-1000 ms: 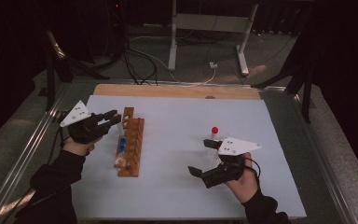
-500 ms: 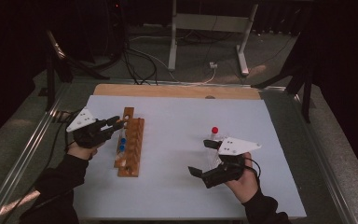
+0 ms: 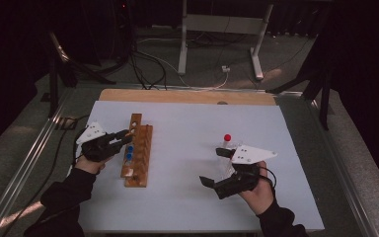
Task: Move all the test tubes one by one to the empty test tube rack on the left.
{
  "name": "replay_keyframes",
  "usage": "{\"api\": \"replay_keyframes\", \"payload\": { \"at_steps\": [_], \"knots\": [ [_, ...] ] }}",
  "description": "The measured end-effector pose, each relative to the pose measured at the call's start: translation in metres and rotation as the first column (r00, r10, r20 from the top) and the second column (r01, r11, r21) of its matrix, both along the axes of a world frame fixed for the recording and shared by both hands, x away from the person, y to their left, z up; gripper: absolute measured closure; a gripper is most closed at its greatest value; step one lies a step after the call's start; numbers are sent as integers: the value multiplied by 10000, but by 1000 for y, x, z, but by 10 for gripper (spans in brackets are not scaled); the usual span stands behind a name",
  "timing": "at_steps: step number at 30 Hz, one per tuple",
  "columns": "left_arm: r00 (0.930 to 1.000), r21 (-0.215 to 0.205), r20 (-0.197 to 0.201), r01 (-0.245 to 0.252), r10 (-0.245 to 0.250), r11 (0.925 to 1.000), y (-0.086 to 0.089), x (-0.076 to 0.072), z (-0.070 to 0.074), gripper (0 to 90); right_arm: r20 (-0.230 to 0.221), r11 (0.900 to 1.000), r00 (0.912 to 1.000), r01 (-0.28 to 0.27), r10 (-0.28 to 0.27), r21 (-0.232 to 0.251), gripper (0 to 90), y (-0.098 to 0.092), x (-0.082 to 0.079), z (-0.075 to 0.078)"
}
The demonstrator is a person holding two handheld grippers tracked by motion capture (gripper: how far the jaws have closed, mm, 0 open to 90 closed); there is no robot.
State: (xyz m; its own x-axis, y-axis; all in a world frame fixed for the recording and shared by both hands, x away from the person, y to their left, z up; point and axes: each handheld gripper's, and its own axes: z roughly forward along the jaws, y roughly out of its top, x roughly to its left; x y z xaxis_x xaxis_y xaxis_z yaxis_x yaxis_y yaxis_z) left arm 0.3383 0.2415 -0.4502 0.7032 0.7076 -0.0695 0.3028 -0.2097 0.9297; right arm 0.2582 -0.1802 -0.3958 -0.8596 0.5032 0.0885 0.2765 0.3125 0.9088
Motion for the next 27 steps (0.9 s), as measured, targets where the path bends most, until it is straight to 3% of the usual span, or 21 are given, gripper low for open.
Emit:
{"api": "replay_keyframes", "payload": {
  "at_steps": [18,22,27],
  "knots": [
    [9999,92,48,-92,91,9999,0,1,-4,707,-40,10000,10000,-40,40,15,0,-1,0,1],
    [9999,-3,75,-95,95,10000,2,0,-2,660,-36,10000,10000,-49,49,43,0,-1,0,2],
    [9998,-162,145,-133,135,9998,7,-3,5,467,-39,10000,10000,-46,46,12,0,-1,0,3]
  ]
}}
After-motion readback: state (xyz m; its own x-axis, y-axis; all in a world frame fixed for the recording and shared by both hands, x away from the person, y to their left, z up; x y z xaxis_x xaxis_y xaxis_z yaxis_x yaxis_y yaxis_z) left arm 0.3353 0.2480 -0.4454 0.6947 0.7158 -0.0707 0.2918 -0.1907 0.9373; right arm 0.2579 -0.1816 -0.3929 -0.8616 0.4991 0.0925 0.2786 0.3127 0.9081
